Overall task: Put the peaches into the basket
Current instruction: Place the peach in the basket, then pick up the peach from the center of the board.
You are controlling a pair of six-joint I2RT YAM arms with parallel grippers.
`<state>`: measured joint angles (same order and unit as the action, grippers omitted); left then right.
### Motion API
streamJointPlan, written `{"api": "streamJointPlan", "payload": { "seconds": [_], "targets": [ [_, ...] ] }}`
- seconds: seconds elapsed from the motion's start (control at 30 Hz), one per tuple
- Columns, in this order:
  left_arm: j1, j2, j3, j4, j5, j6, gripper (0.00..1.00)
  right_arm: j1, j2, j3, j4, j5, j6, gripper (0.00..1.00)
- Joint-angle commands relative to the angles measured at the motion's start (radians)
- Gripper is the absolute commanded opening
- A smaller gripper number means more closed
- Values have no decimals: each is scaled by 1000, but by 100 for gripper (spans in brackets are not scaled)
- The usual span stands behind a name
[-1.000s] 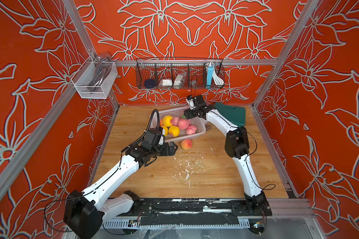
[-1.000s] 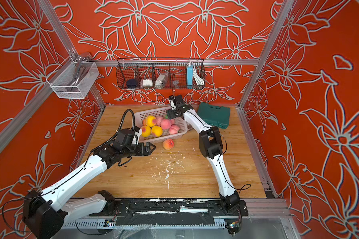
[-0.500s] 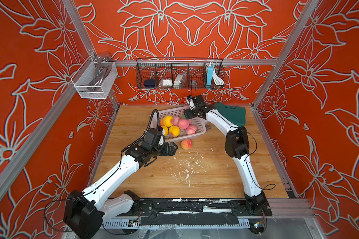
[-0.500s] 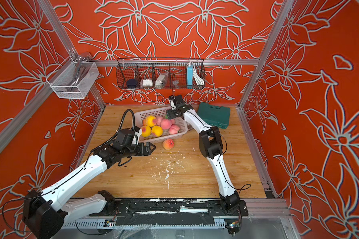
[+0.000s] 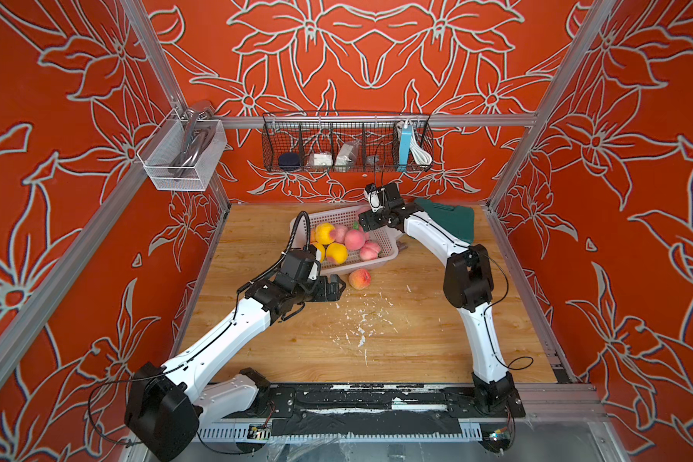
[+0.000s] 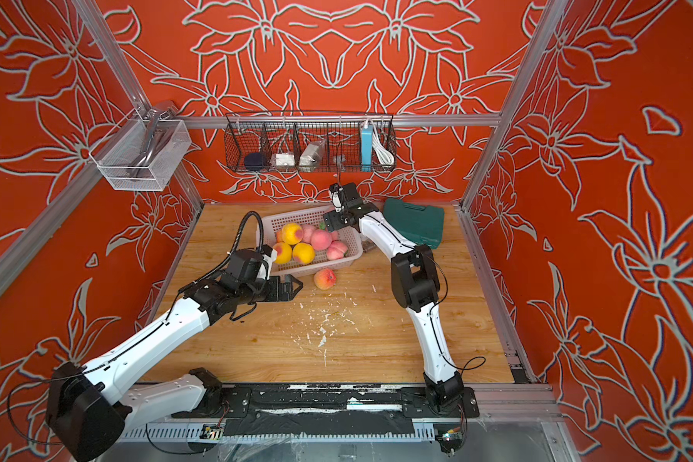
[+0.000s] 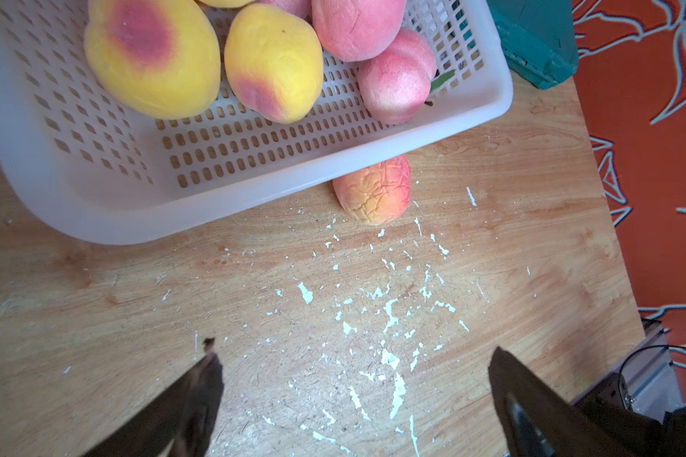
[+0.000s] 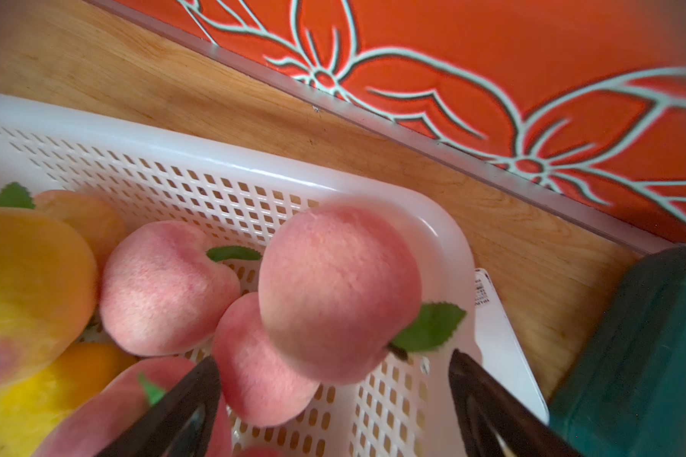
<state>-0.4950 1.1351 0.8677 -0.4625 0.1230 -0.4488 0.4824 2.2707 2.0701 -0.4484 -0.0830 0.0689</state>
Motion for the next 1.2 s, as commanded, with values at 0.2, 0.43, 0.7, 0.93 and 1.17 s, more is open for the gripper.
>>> {"api": "streamJointPlan", "payload": {
  "seconds": [0.2,0.43,0.7,0.93,1.17],
  "targets": [
    [-54,46,12,19,-57,-36,98,-3,-292,-324,123,0,39,94],
    [-76,105,0,97,-76,-75,98,-1,-569,-713,252,-14,139,95],
    [-111,222,-8,242,-94,-119,98,7,-846,-1062,292,-67,239,95],
    [-136,358,35,317,-113,-136,98,24,-1032,-1211,271,-99,198,95],
    [-147,446,37,410,-163,-163,98,23,-1147,-1313,281,-116,137,96]
  ]
}}
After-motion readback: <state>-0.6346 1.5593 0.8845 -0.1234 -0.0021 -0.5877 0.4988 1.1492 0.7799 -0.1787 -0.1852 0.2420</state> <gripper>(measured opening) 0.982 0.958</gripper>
